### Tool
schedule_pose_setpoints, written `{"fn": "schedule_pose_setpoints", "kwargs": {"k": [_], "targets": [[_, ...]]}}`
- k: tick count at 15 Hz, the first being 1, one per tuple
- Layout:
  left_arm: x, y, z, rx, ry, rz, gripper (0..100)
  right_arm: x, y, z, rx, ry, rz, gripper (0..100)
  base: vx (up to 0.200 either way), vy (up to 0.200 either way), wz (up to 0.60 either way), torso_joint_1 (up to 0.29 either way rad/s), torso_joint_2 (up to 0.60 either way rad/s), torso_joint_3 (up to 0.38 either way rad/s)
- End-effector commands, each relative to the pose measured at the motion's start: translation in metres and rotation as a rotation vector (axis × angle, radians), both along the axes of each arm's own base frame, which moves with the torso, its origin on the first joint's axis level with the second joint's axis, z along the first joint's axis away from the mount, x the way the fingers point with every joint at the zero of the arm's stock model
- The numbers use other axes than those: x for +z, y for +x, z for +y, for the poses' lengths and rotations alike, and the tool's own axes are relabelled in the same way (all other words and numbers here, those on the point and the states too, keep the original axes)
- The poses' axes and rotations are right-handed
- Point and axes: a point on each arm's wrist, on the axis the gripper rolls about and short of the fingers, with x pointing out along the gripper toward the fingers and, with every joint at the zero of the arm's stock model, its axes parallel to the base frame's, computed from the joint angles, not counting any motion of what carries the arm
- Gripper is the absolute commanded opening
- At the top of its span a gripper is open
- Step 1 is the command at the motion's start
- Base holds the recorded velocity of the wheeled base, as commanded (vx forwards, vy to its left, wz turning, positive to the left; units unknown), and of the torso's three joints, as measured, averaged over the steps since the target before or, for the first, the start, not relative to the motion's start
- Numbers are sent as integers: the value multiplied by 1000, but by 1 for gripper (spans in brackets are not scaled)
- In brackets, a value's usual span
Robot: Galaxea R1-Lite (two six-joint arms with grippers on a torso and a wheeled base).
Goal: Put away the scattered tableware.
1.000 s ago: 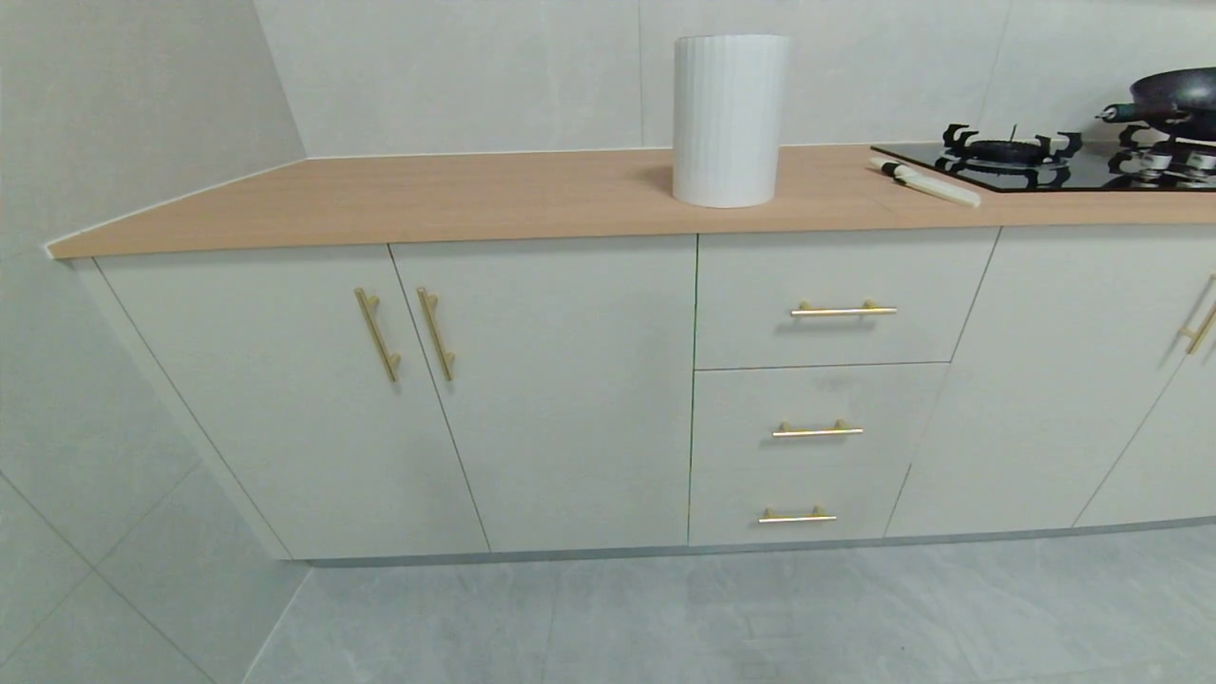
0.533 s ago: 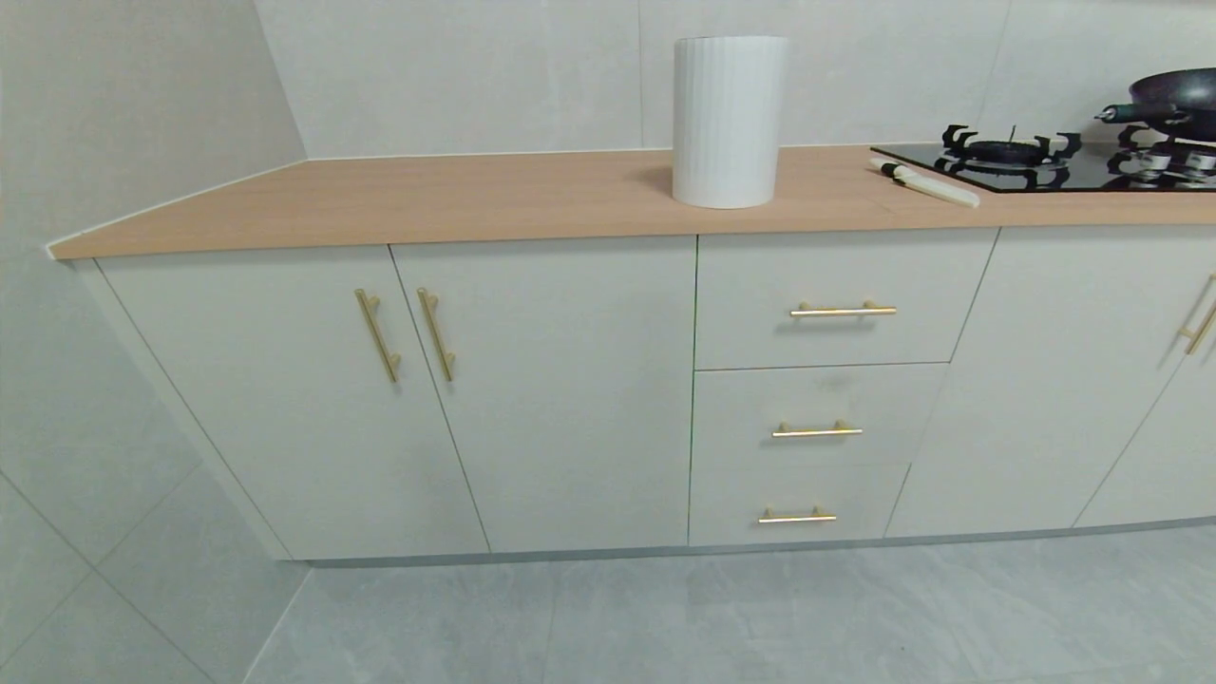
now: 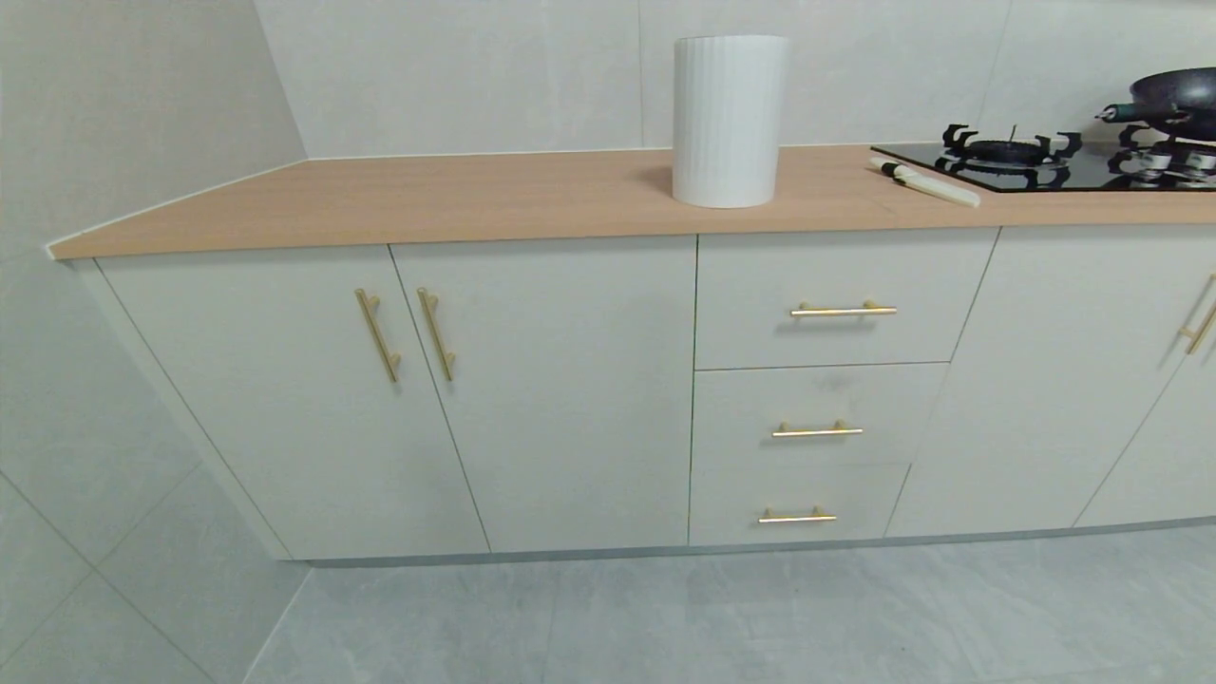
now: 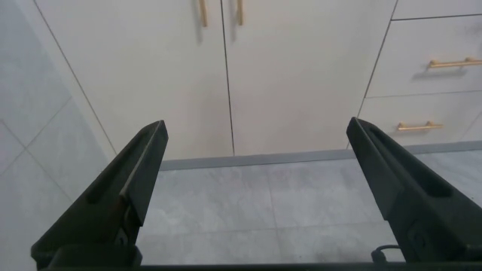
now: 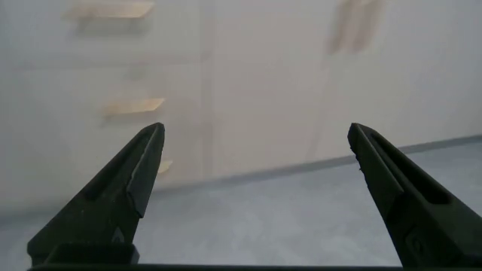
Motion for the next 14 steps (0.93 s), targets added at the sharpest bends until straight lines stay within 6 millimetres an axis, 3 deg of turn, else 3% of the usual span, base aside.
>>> {"fn": "schedule_pose_setpoints", "kwargs": {"k": [1,7,14], "targets": [[0,0,0,1,0,0,100,-2,1,1,55,4,8,100,0,0,0,0,0,0],[0,0,0,1,-5,0,100,-8,1,4,189,80,65,100,0,0,0,0,0,0],[0,0,0,1,-3,0,100,-8,1,4,194,84,63,100,0,0,0,0,0,0]]}}
